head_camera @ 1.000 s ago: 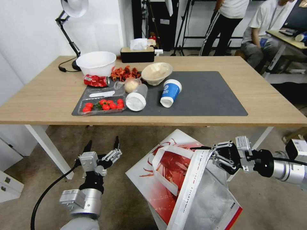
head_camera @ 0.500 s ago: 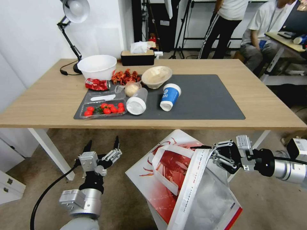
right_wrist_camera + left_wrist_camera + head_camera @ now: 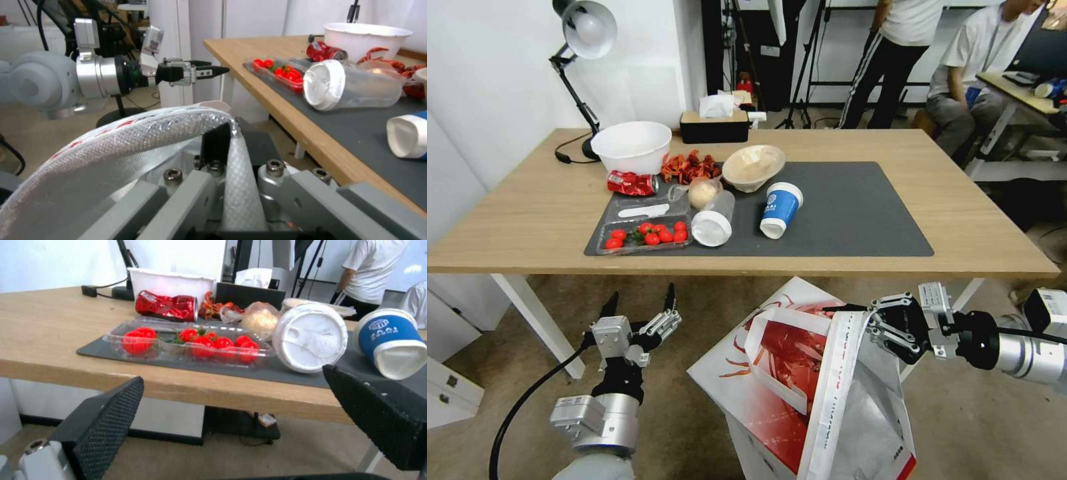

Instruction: Pick up the food delivery bag from the floor and place it on the table.

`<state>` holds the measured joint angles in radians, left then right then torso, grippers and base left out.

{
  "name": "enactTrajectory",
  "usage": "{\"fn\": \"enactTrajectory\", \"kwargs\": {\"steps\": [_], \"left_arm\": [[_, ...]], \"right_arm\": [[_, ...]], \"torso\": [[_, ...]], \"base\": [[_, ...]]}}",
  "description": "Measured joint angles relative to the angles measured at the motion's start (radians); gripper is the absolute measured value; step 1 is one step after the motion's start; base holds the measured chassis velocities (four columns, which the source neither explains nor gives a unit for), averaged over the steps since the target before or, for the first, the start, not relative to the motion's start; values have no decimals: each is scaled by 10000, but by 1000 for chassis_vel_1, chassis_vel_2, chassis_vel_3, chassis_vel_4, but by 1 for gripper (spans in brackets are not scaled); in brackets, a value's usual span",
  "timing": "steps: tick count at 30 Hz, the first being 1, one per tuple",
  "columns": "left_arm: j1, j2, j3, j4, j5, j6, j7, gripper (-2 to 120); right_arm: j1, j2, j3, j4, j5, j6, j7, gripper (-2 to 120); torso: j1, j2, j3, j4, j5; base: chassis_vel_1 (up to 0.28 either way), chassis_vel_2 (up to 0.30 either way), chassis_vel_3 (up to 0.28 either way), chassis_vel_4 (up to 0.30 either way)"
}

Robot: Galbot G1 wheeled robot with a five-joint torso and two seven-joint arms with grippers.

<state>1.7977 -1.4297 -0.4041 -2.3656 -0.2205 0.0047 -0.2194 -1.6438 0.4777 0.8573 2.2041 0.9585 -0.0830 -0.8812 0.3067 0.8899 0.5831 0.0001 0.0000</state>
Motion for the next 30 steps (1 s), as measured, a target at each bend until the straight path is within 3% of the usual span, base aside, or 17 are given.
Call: {"fn": "enactTrajectory", "kwargs": {"steps": [18, 30], "left_arm": [[3, 50, -16, 35, -45, -168, -67, 100], [6, 50, -15, 40, -123, -228, -82, 100]], "right_arm": [[40, 28, -97, -6, -35, 8, 73, 0], [102, 26, -132, -83, -36, 36, 81, 0]], "torso": [[387, 895, 509, 0, 0], [450, 1046, 599, 0, -1]], "base": [[0, 0, 0, 0], [0, 0, 0, 0]]}}
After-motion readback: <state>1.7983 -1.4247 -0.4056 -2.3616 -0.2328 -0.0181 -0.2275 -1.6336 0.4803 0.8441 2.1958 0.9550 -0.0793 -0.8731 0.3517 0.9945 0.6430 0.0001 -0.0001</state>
